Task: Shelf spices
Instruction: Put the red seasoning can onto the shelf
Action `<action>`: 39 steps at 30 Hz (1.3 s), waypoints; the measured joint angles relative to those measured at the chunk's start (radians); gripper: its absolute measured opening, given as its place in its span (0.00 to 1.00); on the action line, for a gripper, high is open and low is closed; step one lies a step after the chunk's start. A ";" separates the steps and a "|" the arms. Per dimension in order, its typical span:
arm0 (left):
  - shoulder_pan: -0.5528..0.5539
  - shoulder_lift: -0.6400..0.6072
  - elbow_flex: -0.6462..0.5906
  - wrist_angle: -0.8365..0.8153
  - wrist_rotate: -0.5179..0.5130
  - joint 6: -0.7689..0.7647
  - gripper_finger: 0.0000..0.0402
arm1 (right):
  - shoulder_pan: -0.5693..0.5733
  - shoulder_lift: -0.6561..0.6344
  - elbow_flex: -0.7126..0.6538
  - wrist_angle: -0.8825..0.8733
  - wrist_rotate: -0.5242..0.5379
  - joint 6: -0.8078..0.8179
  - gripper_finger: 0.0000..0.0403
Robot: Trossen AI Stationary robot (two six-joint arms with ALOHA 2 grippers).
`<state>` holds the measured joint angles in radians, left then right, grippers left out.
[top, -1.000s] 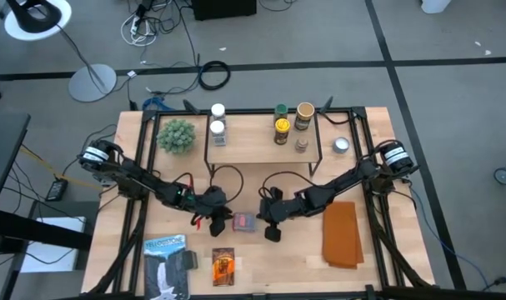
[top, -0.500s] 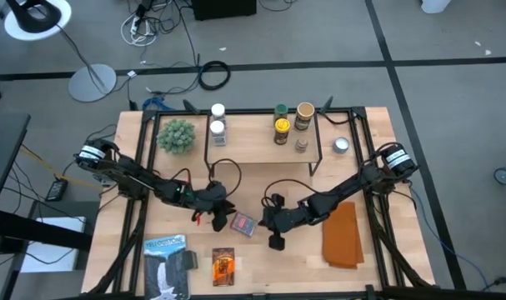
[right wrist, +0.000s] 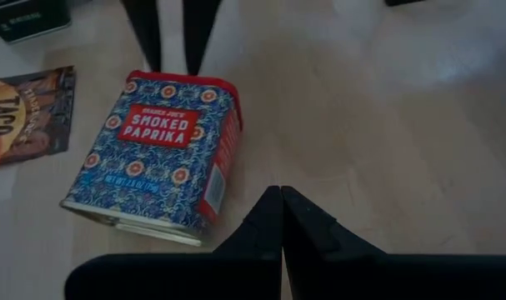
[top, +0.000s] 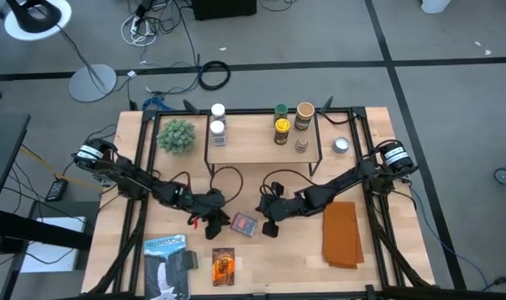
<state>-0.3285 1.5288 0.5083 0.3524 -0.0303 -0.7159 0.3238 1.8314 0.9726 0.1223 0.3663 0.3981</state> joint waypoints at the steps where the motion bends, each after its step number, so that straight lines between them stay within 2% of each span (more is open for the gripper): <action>1: -0.005 0.000 0.000 -0.004 0.004 -0.004 0.26 | 0.000 0.000 0.000 0.000 -0.001 0.000 0.00; 14: -0.047 0.000 0.000 -0.004 0.093 -0.079 0.26 | 0.000 -0.001 0.000 0.005 -0.064 0.002 0.00; 21: -0.048 0.009 0.000 0.075 0.031 -0.074 0.26 | -0.004 -0.001 0.000 0.017 -0.065 0.002 0.00; 25: -0.048 0.056 0.006 0.120 0.028 -0.073 0.26 | -0.004 -0.001 0.000 0.019 -0.070 0.002 0.00; 29: -0.045 0.113 0.036 0.122 0.020 -0.071 0.26 | -0.004 -0.001 0.000 0.029 -0.154 0.018 0.00; 33: -0.033 0.141 0.061 0.115 -0.032 -0.055 0.26 | 0.001 -0.002 0.000 0.029 -0.252 0.072 0.00; 39: -0.012 0.144 0.087 0.129 -0.126 -0.021 0.26 | 0.033 -0.003 0.000 0.037 -0.294 0.075 0.00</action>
<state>-0.3404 1.6724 0.5952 0.4816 -0.1567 -0.7372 0.3571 1.8286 0.9726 0.1593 0.0719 0.4733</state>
